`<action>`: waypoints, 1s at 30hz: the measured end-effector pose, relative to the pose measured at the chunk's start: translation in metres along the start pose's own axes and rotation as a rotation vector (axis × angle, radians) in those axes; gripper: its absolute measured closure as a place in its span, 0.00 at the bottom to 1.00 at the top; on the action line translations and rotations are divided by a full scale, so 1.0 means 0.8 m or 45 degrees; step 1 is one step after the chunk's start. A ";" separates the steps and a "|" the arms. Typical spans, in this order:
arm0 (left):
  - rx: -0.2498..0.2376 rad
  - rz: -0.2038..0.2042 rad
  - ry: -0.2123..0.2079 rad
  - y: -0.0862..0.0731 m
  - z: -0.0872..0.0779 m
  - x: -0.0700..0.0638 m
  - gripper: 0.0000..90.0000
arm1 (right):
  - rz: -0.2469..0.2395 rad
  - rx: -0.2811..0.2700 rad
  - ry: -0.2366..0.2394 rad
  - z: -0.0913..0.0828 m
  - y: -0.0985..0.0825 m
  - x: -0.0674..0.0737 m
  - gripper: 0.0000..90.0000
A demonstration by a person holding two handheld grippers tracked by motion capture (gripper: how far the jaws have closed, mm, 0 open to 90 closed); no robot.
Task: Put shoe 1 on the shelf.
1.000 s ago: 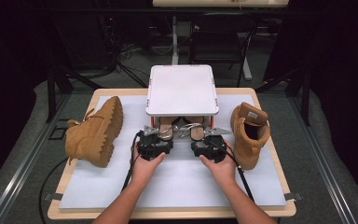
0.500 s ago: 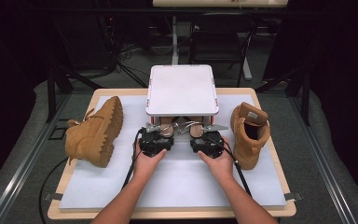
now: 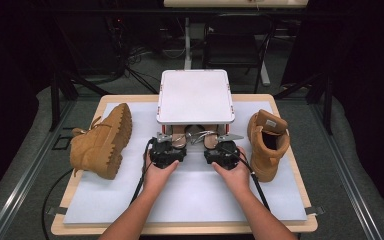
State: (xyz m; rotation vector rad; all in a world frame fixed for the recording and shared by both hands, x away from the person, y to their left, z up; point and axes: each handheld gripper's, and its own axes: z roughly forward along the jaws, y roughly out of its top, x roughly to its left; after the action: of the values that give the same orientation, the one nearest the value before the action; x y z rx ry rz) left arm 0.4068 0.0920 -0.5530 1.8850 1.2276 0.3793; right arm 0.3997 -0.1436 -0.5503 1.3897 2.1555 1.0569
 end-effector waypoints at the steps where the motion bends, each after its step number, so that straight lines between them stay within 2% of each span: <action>1: -0.009 -0.006 0.002 -0.001 -0.002 0.000 0.40 | 0.007 -0.007 -0.006 0.000 -0.001 0.001 0.40; 10: -0.033 0.000 0.009 -0.006 -0.017 -0.002 0.44 | -0.015 -0.030 -0.037 -0.017 -0.002 0.006 0.41; 12: -0.036 -0.007 0.013 -0.008 -0.020 -0.002 0.47 | -0.013 -0.036 -0.029 -0.021 -0.004 0.008 0.43; 18: -0.058 0.015 0.040 -0.012 -0.034 -0.007 0.54 | -0.038 -0.035 -0.052 -0.034 -0.006 0.016 0.55; 20: -0.075 0.022 0.052 -0.013 -0.035 -0.008 0.58 | -0.033 -0.037 -0.055 -0.035 -0.007 0.018 0.59; 23: -0.068 0.017 0.049 -0.014 -0.035 -0.008 0.61 | -0.026 -0.050 -0.064 -0.037 -0.008 0.018 0.65; 30: -0.067 0.025 0.059 -0.012 -0.033 -0.010 0.63 | -0.018 -0.053 -0.064 -0.038 -0.007 0.017 0.67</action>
State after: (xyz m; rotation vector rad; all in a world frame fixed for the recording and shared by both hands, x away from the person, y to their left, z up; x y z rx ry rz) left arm 0.3806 0.0993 -0.5426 1.8540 1.2192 0.4639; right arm 0.3704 -0.1449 -0.5339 1.3658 2.0927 1.0443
